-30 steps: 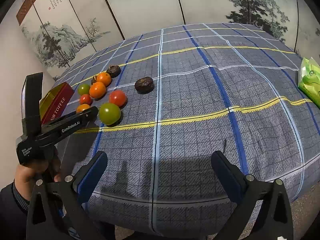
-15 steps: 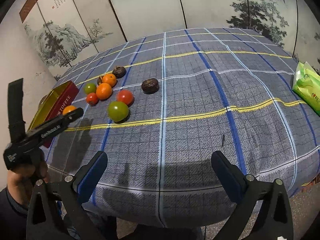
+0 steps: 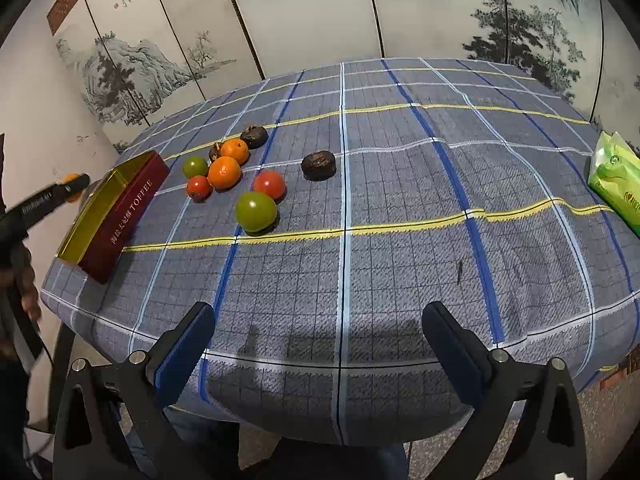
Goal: Organize fruits
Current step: 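Carry the orange with the left tool over the tin box and lower it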
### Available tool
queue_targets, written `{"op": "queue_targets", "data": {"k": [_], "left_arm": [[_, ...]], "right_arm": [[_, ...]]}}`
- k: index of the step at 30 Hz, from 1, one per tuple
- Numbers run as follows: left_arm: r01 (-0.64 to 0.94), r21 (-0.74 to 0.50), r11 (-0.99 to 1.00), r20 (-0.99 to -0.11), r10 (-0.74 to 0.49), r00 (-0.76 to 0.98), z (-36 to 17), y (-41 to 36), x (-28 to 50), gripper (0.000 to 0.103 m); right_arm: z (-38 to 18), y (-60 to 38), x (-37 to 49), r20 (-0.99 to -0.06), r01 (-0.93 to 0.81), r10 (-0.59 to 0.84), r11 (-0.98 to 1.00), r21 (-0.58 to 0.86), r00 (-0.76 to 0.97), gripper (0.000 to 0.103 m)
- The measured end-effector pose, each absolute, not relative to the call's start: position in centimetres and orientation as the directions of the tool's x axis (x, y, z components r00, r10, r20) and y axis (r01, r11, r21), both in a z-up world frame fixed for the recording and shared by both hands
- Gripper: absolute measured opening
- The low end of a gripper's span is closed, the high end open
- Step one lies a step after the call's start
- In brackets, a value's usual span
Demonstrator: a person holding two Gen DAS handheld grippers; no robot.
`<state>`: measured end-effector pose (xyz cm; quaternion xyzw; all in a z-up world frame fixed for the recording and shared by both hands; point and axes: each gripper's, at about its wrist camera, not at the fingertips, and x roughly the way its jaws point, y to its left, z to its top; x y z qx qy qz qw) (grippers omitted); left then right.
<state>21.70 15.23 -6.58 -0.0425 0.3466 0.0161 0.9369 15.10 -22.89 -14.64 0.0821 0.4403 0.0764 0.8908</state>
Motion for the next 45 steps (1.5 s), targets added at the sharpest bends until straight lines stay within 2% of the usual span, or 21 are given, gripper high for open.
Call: {"op": "queue_targets", "data": {"k": [7,17,30,45], "left_arm": [[-0.149,-0.1,0.984,-0.697,0.037,0.716,-6.6,20.1,27.0,0.039],[-0.24,-0.082,0.967,-0.846,0.061,0.53,-11.5,23.4,36.0,0.039],[-0.286,-0.027,0.958,-0.888,0.108,0.447,-14.6,24.6,39.4,0.039],[-0.309,0.013,0.951,-0.896,0.149,0.419,-16.8,25.3,41.2,0.04]], "right_arm": [[-14.8,-22.6,15.0,-0.776,-0.07,0.209,0.975,0.209,0.595,0.103],[-14.9,-22.7,14.9,-0.783,-0.06,0.195,0.978,0.199,0.591,0.103],[-15.4,-22.0,15.3,-0.803,-0.074,0.186,0.982,0.175,0.566,0.103],[-16.1,-21.8,15.9,-0.822,-0.073,0.176,0.984,0.163,0.542,0.103]]}}
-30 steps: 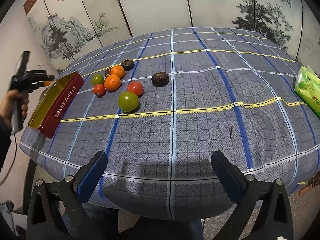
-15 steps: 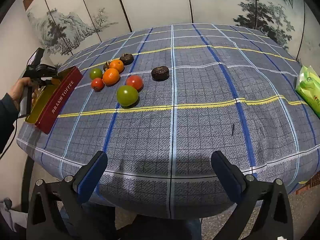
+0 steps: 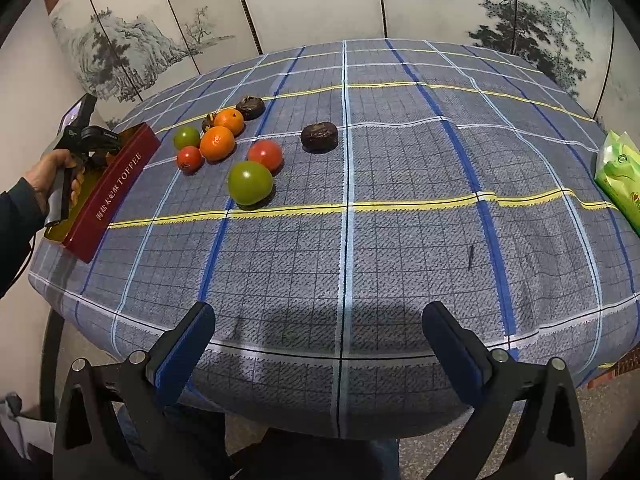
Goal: Organize fruits
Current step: 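Carry the orange with the left tool over the tin box and lower it, then open the left tool to drop the orange into the tin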
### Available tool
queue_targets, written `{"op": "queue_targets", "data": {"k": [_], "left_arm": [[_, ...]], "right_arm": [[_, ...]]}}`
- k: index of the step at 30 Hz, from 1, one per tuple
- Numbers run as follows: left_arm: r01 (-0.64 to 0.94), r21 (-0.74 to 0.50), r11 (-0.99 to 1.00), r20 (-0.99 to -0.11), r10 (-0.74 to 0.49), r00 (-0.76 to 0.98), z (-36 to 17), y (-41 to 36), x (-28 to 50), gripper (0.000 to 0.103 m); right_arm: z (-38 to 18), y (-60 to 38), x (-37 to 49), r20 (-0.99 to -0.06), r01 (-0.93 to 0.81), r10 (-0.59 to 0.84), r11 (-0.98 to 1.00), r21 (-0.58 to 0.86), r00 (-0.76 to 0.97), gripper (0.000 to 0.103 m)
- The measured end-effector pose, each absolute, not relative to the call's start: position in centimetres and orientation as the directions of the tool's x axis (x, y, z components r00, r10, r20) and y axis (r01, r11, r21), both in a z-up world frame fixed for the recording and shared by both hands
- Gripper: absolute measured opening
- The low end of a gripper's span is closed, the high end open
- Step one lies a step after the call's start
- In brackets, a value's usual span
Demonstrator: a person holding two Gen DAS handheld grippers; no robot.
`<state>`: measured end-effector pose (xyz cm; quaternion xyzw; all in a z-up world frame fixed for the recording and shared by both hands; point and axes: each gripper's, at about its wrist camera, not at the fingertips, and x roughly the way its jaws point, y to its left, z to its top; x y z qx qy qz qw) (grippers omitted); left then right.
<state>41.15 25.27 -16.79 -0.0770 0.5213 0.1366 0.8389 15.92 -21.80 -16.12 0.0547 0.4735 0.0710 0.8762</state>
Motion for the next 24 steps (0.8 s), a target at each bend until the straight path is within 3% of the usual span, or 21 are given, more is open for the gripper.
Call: {"op": "queue_targets", "data": {"k": [4,6,11,15,20,24], "left_arm": [[-0.307,0.001,0.952,-0.895,0.137,0.424,-16.8,25.2,41.0,0.043],[-0.309,-0.002,0.951,-0.899,0.134,0.418,-16.8,25.3,40.7,0.068],[-0.251,-0.018,0.968,-0.874,0.107,0.474,-15.0,25.4,38.6,0.07],[-0.24,-0.124,0.963,-0.831,0.031,0.556,-11.7,26.4,35.0,0.075],[-0.179,-0.203,0.963,-0.737,-0.03,0.675,-8.1,26.8,26.5,0.084],[-0.137,-0.218,0.966,-0.693,-0.054,0.719,-8.5,25.5,19.3,0.085]], "right_arm": [[-15.9,-21.5,15.8,-0.823,-0.079,0.171,0.985,0.153,0.542,0.103],[-15.8,-21.4,15.7,-0.822,-0.08,0.171,0.985,0.152,0.542,0.103],[-15.0,-21.4,15.2,-0.816,-0.094,0.165,0.986,0.135,0.554,0.103],[-14.6,-22.5,15.4,-0.804,-0.072,0.166,0.986,0.153,0.572,0.103],[-14.3,-24.7,17.3,-0.758,-0.075,0.21,0.975,0.209,0.617,0.103],[-14.4,-26.2,21.1,-0.761,-0.052,0.197,0.976,0.211,0.619,0.103]]}}
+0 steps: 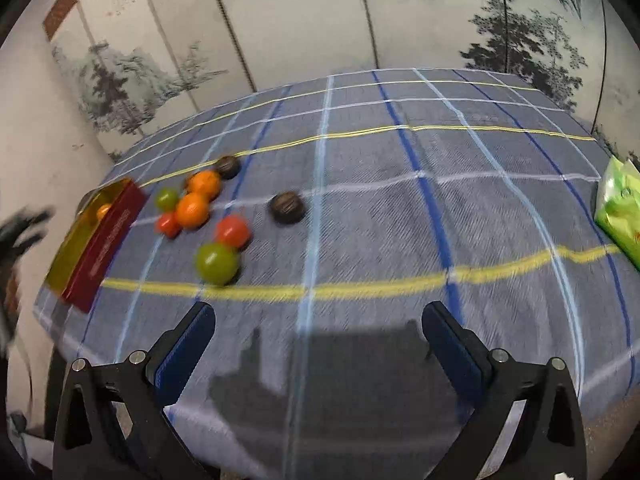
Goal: Organize fruits
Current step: 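Open the left tool to drop the orange into the tin, then grasp the brown dried fruit with the right tool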
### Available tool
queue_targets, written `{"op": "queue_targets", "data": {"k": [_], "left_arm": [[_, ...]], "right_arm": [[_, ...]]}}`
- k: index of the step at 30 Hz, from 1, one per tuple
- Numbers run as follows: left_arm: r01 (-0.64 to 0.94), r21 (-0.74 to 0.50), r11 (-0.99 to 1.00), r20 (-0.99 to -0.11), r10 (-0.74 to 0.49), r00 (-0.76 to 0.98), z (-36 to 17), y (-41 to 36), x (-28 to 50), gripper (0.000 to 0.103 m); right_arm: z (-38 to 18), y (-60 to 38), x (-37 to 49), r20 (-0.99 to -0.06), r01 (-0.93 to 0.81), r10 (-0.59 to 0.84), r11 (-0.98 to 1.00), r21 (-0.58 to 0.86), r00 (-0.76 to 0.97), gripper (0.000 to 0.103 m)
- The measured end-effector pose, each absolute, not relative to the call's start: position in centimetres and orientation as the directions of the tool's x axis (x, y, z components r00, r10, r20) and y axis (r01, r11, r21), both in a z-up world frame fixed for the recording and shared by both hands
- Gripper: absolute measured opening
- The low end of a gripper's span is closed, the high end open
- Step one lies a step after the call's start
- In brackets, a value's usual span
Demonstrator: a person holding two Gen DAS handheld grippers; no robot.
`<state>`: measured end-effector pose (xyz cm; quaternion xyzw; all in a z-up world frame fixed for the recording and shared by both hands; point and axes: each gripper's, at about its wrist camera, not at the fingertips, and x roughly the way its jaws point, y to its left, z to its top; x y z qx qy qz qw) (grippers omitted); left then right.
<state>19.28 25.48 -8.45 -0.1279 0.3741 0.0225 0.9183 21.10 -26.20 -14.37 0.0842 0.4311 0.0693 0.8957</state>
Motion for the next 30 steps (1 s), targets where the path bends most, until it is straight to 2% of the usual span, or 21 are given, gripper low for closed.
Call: {"op": "queue_targets", "data": {"k": [4,8,10,11,12,13,19,22,26,30], "left_arm": [[-0.103,-0.189,0.977,-0.645,-0.044,0.763,-9.5,23.7,12.9,0.085],[-0.111,-0.241,0.964,-0.644,-0.073,0.761,-12.1,23.1,7.8,0.085],[-0.111,-0.249,0.962,-0.674,-0.09,0.733,-13.7,22.9,7.0,0.085],[-0.118,-0.246,0.962,-0.686,-0.087,0.723,-14.3,22.8,6.7,0.085],[-0.117,-0.253,0.96,-0.692,-0.095,0.716,-14.8,22.6,6.5,0.085],[-0.114,-0.266,0.957,-0.7,-0.111,0.705,-15.4,22.5,6.4,0.085],[-0.11,-0.308,0.945,-0.717,-0.154,0.68,-16.9,21.8,6.3,0.085],[-0.1,-0.314,0.944,-0.715,-0.166,0.679,-17.1,21.4,6.3,0.085],[-0.087,-0.324,0.942,-0.714,-0.183,0.676,-17.2,20.8,6.1,0.085],[-0.067,-0.275,0.959,-0.712,-0.156,0.685,-16.9,20.0,5.5,0.085]], "right_arm": [[-14.7,-26.0,25.5,-0.76,-0.073,0.198,0.978,0.195,0.62,0.103],[-15.7,-24.0,29.1,-0.781,-0.14,0.16,0.986,0.095,0.603,0.1],[-16.4,-23.0,30.5,-0.787,-0.167,0.138,0.985,0.045,0.602,0.075],[-16.7,-22.7,31.1,-0.793,-0.173,0.134,0.984,0.037,0.594,0.057],[-17.0,-22.4,31.6,-0.799,-0.186,0.152,0.981,0.051,0.581,0.046],[-17.1,-22.0,32.2,-0.804,-0.198,0.172,0.978,0.068,0.569,0.043],[-18.1,-20.1,33.4,-0.812,-0.214,0.141,0.977,0.02,0.566,0.041],[-18.1,-20.0,33.8,-0.805,-0.211,0.142,0.977,0.021,0.576,0.032],[-18.0,-20.4,33.8,-0.795,-0.198,0.139,0.98,0.025,0.59,0.031],[-15.9,-20.4,33.5,-0.753,-0.168,0.103,0.986,-0.011,0.65,0.031]]}}
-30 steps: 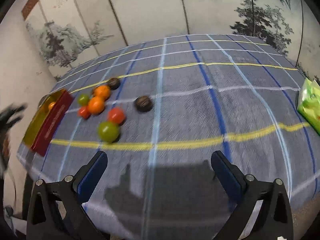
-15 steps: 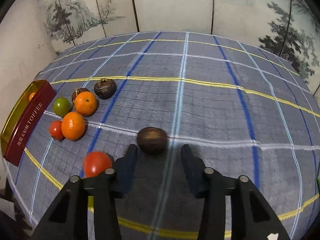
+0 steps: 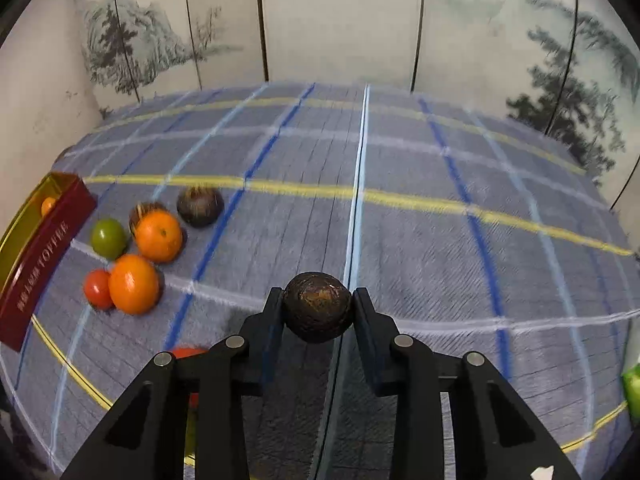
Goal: Organize fruits
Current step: 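Grasp the brown dried fruit with the right tool, then carry the brown dried fruit with the right tool over the tin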
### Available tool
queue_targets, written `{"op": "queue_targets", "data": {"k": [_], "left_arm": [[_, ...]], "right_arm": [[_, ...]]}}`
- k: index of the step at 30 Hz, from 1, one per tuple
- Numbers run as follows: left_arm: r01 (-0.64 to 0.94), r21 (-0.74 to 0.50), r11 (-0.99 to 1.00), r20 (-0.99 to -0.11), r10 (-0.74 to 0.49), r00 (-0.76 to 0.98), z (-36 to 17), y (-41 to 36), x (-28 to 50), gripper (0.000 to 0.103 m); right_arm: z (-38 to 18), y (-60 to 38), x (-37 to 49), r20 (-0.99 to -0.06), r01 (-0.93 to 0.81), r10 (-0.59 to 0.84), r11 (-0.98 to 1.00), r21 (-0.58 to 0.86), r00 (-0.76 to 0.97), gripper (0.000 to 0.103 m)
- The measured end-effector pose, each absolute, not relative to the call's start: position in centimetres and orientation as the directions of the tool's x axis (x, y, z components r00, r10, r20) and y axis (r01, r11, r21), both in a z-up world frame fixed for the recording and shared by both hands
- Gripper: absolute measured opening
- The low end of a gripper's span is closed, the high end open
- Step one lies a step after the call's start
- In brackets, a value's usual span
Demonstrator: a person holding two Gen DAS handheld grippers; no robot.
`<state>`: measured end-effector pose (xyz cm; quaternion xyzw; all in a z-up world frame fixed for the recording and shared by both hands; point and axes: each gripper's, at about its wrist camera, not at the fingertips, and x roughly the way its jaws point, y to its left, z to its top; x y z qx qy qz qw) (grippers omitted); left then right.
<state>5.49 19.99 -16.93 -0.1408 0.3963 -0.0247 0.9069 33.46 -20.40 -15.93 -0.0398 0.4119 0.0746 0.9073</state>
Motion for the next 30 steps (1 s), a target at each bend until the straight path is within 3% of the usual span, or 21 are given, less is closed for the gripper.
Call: {"op": "queue_targets", "data": {"k": [13,30], "left_arm": [[-0.062,-0.232,0.971,-0.69,-0.119,0.714,-15.3,19.1,2.5,0.085],[-0.136,-0.202,0.97,-0.669,-0.035,0.743,-13.7,21.5,-0.6,0.085]], "right_arm": [[-8.0,-14.0,32.8,-0.653,-0.216,0.165,0.976,0.002,0.74,0.031],[-4.3,2.3,29.0,-0.578,-0.415,0.286,0.904,-0.101,0.764,0.031]]}}
